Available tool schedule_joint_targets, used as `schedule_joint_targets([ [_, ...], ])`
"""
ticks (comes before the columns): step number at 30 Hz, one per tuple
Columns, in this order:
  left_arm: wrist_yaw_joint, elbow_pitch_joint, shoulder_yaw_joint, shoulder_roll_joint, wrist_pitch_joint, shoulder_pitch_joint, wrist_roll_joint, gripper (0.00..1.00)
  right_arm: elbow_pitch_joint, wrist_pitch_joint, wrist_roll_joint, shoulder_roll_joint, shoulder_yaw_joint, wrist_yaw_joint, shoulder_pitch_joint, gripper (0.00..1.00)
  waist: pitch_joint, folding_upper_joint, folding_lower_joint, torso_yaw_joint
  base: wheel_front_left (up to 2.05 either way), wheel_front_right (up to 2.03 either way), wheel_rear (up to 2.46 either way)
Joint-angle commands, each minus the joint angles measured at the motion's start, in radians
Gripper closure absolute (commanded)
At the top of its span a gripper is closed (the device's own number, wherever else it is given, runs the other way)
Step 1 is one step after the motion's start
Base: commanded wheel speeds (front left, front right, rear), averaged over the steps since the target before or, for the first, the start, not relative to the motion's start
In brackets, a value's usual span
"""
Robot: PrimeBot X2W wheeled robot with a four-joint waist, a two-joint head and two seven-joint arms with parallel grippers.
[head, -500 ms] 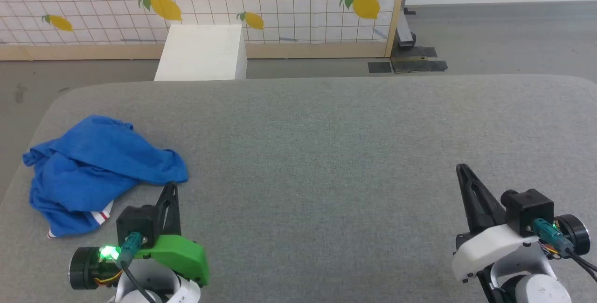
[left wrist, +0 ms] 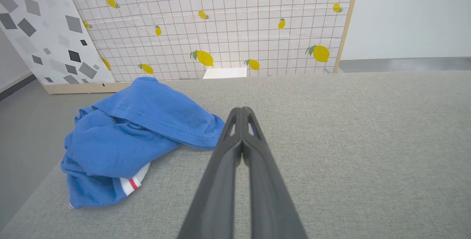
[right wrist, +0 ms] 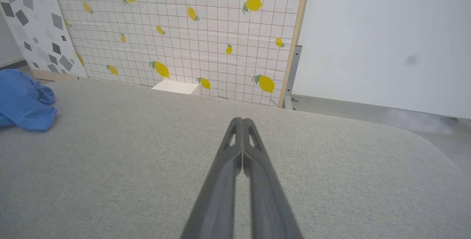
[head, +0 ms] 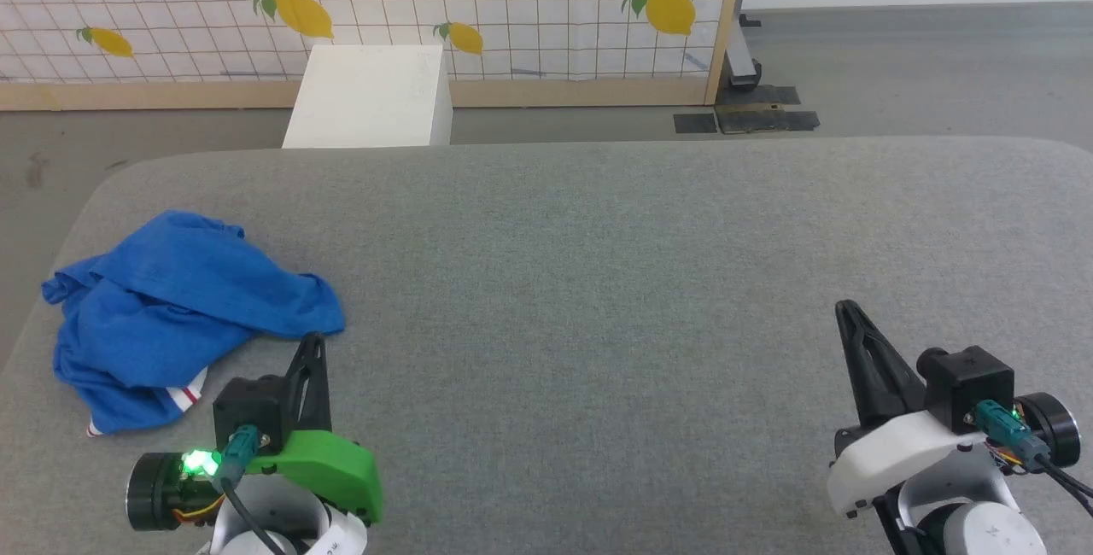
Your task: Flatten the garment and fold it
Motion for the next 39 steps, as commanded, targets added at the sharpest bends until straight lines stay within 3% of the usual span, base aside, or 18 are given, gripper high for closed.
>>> schedule_joint_targets([
  [1,-0.001,-0.003,0.003,-0.005,0.001,0.002,0.010,1.00,-0.005,0.000,-0.006,0.002,0.002,-0.001,0.015,1.00,0.000,0.0000,0.0000,0.000,0.00,0.00,0.00],
  [38,-0.001,-0.003,0.003,-0.005,0.001,0.002,0.010,1.00,-0.005,0.000,-0.006,0.002,0.002,-0.001,0.015,1.00,0.000,0.0000,0.0000,0.000,0.00,0.00,0.00],
  [39,0.000,0.000,0.000,0.000,0.000,0.000,0.000,0.00,0.000,0.000,0.000,0.000,0.000,0.000,0.000,0.00,0.000,0.0000,0.0000,0.000,0.00,0.00,0.00],
])
